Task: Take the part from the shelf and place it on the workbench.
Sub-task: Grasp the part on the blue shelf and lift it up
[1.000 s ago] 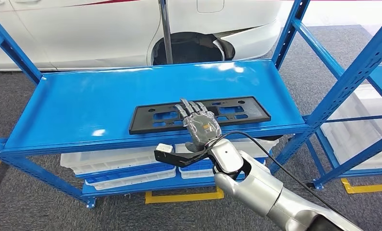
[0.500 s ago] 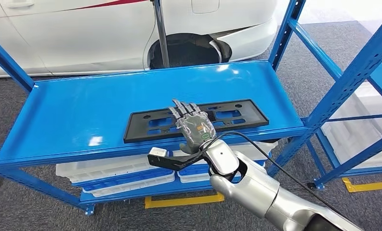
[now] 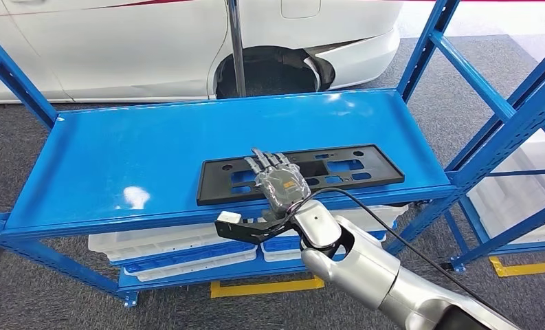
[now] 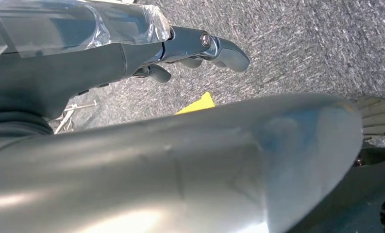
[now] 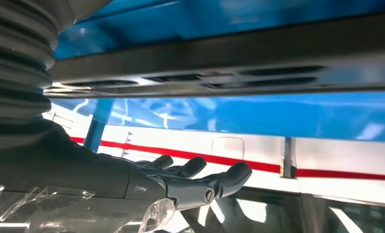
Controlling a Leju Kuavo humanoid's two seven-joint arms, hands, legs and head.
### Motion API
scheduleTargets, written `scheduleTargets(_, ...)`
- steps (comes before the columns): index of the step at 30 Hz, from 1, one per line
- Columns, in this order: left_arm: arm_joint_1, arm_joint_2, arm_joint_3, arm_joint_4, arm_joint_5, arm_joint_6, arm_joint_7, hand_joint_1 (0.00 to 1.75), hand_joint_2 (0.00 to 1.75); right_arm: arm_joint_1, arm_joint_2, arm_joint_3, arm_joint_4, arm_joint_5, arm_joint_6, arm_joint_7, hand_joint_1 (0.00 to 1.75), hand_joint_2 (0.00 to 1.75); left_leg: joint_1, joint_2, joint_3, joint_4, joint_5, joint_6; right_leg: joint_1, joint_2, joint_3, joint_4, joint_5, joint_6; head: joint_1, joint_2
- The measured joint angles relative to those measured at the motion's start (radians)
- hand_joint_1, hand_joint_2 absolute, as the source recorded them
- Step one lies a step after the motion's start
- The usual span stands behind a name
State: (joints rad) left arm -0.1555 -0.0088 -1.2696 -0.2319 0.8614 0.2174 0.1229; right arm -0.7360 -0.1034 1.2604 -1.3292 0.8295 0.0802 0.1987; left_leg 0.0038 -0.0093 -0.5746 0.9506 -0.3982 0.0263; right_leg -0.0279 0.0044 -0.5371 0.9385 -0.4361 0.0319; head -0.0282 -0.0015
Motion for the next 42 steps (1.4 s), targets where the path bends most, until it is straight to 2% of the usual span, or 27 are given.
scheduleTargets(2,0.001,0.0,0.0,0.0,0.0,0.0,0.0,0.0,0.0,-0.001,-0.008,0.0,0.007,-0.003,0.003,0.009,0.0,1.75,0.0,0.0,0.0,0.0,0.0,0.0,-0.001,0.0,0.001,-0.002,0.0,0.018,0.0,0.0)
scheduleTargets(4,0.002,0.0,0.0,0.0,0.0,0.0,0.0,0.0,0.0,-0.001,-0.016,0.0,0.014,-0.007,0.006,0.022,0.0,1.75,0.0,0.0,0.0,0.0,0.0,0.0,-0.001,0.0,0.001,-0.002,0.001,0.021,0.0,0.0)
scheduleTargets(11,0.005,0.0,0.0,0.0,0.0,0.0,0.0,0.0,0.0,-0.019,-0.056,-0.025,0.055,-0.04,0.018,0.083,0.0,1.75,0.008,0.0,0.001,0.0,0.003,-0.004,0.009,0.0,0.001,-0.001,0.001,0.021,0.0,0.0)
scheduleTargets(18,0.005,0.0,0.0,0.0,0.0,0.0,0.0,0.0,0.0,-0.027,-0.089,-0.061,0.075,-0.053,0.012,0.098,0.0,1.75,0.011,0.001,0.001,-0.001,0.003,-0.005,0.011,0.0,0.0,0.0,0.001,0.02,0.0,0.0)
scheduleTargets(42,0.004,0.0,0.0,0.0,-0.002,0.0,-0.002,0.0,0.0,-0.021,-0.093,-0.075,0.073,-0.042,-0.042,0.074,0.0,1.75,0.011,0.001,0.001,-0.001,0.003,-0.005,0.012,0.0,0.0,0.0,0.001,0.02,0.0,0.0)
